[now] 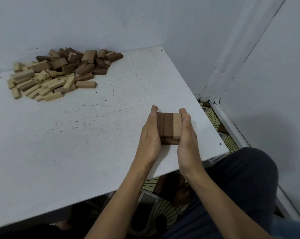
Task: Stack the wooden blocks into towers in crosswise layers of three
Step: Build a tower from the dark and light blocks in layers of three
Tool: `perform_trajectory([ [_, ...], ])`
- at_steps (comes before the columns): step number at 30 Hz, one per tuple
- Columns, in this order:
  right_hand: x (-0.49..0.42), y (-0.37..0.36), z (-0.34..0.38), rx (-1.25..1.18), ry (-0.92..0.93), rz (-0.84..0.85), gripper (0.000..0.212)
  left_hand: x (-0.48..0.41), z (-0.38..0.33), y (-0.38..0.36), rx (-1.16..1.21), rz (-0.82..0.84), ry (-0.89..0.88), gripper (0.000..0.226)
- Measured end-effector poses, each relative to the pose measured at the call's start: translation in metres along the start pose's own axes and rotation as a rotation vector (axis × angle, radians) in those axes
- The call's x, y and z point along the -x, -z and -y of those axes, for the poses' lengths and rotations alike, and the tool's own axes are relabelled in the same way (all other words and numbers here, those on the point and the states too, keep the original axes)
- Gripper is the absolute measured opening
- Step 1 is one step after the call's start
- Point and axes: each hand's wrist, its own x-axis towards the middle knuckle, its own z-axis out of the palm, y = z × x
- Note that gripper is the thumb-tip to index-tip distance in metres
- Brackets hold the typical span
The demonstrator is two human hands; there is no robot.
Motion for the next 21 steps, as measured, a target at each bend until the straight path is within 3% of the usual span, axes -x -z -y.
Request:
perform_trajectory([
  [21, -0.0037, 0.0036, -0.0058, 0.034, 0.023, 0.002, 0.073, 0.0002, -0.0004, 0.005, 0.013, 0.041, -0.01, 0.06],
])
